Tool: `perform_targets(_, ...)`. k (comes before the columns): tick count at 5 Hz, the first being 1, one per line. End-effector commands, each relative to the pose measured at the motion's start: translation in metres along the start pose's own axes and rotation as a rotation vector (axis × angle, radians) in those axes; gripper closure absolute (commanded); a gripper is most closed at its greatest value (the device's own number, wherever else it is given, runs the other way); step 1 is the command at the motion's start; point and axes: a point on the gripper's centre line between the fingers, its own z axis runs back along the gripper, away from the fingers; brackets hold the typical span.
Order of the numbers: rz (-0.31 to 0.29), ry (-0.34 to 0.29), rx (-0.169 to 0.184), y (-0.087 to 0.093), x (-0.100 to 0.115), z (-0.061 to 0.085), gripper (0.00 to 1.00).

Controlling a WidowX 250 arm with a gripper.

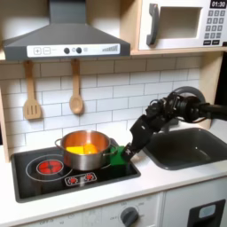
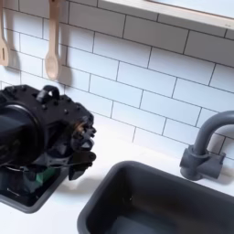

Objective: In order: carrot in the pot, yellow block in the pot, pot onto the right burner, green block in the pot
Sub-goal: 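Put the green block in the pot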

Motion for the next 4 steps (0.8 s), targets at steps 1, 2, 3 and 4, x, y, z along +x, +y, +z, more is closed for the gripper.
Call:
perform_targets(1,0.092,-0.014,-0.021,-0.006,-0.002,0.011,0.0)
perform_targets(2,0.157,-0.022,0.012,-0.002,-0.001,0.011,0.0)
perform_targets(3,0.259,-0.009,0.063,0.002,0.005,0.013,0.0)
perform_targets(4,0.361,-0.011,0.106,0.011,0.014,0.024,0.0)
